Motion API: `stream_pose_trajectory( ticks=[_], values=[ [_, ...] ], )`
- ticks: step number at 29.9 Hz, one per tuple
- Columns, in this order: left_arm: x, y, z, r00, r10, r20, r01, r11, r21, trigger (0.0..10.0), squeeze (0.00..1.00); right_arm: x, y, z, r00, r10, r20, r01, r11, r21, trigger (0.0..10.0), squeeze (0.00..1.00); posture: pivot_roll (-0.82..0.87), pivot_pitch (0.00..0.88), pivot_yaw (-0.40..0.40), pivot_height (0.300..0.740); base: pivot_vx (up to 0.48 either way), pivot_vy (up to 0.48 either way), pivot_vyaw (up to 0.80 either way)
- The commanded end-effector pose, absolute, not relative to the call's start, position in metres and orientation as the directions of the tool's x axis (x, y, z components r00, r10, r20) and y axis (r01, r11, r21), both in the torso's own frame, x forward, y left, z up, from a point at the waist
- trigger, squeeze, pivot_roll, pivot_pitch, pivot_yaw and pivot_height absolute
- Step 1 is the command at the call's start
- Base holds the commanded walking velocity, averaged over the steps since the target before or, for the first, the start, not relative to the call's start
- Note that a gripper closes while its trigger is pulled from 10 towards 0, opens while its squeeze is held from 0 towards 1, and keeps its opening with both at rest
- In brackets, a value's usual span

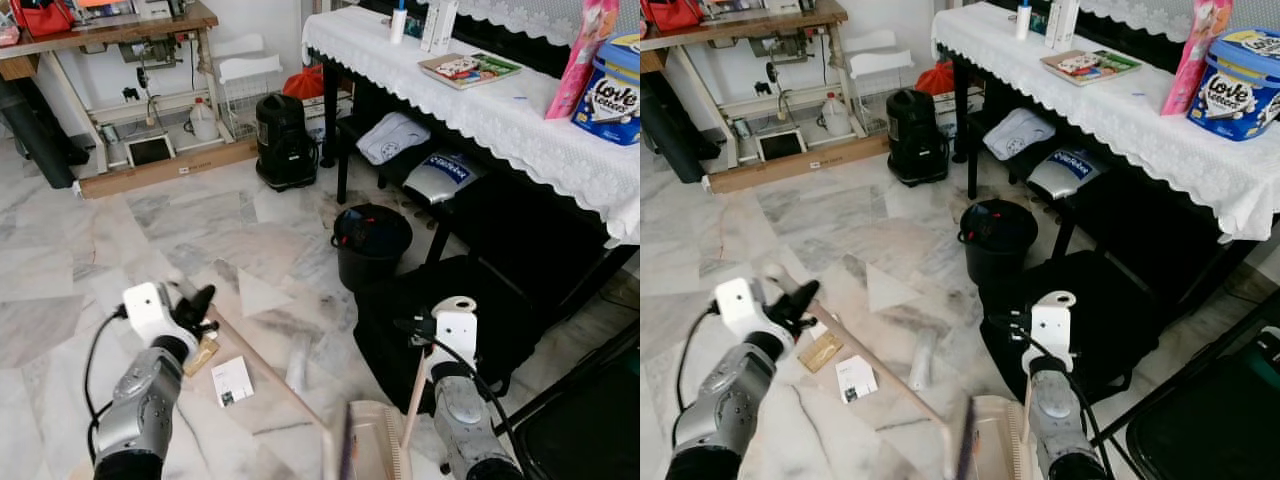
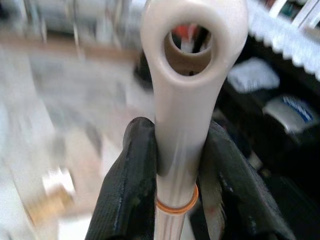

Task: Sweep floor

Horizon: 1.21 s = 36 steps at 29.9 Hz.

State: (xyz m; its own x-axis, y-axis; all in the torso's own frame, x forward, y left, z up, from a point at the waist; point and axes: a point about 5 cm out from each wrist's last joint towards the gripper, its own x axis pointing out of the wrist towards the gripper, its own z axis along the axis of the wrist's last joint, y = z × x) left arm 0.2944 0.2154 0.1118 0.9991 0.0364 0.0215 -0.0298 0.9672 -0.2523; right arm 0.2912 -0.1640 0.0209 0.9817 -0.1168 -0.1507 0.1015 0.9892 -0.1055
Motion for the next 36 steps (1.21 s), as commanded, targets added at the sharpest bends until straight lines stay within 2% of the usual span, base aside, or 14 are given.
stream_pose_trajectory(
  ticks=[1, 12, 20, 29, 36],
  values=[
    [0.294, 0.212, 0.129, 0.993, 0.03, 0.114, -0.006, 0.978, -0.207, 10.0, 0.0, 0.296, -0.163, 0.027, 0.986, -0.115, -0.118, 0.104, 0.99, -0.092, 10.0, 0.0, 0.01, 0.0, 0.017, 0.74, 0.0, 0.0, 0.0],
    [0.289, 0.211, 0.126, 0.987, 0.093, 0.132, -0.074, 0.986, -0.147, 10.0, 0.0, 0.294, -0.168, 0.032, 0.99, -0.118, -0.074, 0.112, 0.99, -0.086, 10.0, 0.0, 0.0, 0.0, 0.008, 0.74, 0.0, 0.0, 0.0],
    [0.294, 0.199, 0.125, 0.985, 0.053, 0.165, -0.051, 0.999, -0.013, 10.0, 0.0, 0.302, -0.174, 0.063, 0.987, -0.136, 0.081, 0.136, 0.991, 0.016, 10.0, 0.0, -0.02, 0.0, 0.001, 0.74, 0.0, 0.0, 0.0],
    [0.295, 0.195, 0.121, 0.982, 0.054, 0.179, -0.062, 0.997, 0.039, 10.0, 0.0, 0.306, -0.191, 0.088, 0.963, -0.2, 0.182, 0.191, 0.979, 0.068, 10.0, 0.0, -0.02, 0.0, -0.002, 0.74, 0.0, 0.0, 0.0],
    [0.298, 0.191, 0.118, 0.979, 0.074, 0.192, -0.084, 0.996, 0.042, 10.0, 0.0, 0.304, -0.2, 0.088, 0.961, -0.222, 0.163, 0.212, 0.974, 0.073, 10.0, 0.0, -0.03, 0.0, 0.004, 0.74, 0.0, 0.0, 0.0]
  ],
)
